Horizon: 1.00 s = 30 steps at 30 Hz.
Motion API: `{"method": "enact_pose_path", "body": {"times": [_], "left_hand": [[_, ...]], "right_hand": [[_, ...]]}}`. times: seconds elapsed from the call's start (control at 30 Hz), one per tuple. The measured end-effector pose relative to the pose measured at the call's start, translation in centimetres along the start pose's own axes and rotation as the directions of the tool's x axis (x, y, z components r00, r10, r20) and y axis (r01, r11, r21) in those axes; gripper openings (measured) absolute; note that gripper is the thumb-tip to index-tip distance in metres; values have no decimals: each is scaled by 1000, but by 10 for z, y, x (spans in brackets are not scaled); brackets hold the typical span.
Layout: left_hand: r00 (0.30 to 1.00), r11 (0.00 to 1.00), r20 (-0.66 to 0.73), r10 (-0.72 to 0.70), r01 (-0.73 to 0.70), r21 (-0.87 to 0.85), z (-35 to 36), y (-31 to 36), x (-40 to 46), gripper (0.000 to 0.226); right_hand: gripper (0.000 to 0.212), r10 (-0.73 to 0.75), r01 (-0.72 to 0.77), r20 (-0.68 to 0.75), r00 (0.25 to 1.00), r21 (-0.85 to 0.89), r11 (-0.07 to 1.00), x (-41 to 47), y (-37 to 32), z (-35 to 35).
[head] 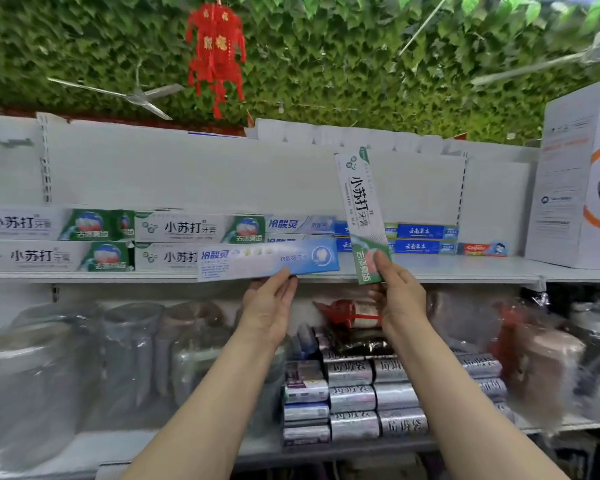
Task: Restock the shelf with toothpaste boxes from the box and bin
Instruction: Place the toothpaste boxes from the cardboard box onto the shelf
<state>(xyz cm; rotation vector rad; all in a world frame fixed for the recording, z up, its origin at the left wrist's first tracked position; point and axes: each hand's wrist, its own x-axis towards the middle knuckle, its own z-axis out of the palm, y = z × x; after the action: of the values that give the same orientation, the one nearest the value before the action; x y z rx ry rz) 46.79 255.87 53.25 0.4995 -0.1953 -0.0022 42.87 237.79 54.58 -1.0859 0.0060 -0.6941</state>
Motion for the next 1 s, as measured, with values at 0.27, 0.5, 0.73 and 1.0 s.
{"method": "enact_pose_path", "body": {"times": [0.27, 0.5, 0.73, 1.0], "left_hand": [[999, 999, 1, -51, 51, 0, 26, -37, 21, 38], [995, 990, -23, -97, 99, 103, 47, -57, 41, 31], [992, 957, -61, -114, 126, 262, 72, -81, 63, 40], [962, 946, -224, -155, 210, 246, 90, -95, 74, 46]], "right_hand": [[21, 8, -9, -81, 997, -11, 1000, 32, -3, -33], [26, -42, 39, -164, 986, -22, 999, 50, -15, -48], [25, -94, 89, -197, 976, -34, 995, 65, -23, -62], [20, -124, 126, -171, 977, 4, 992, 77, -29, -74]]}}
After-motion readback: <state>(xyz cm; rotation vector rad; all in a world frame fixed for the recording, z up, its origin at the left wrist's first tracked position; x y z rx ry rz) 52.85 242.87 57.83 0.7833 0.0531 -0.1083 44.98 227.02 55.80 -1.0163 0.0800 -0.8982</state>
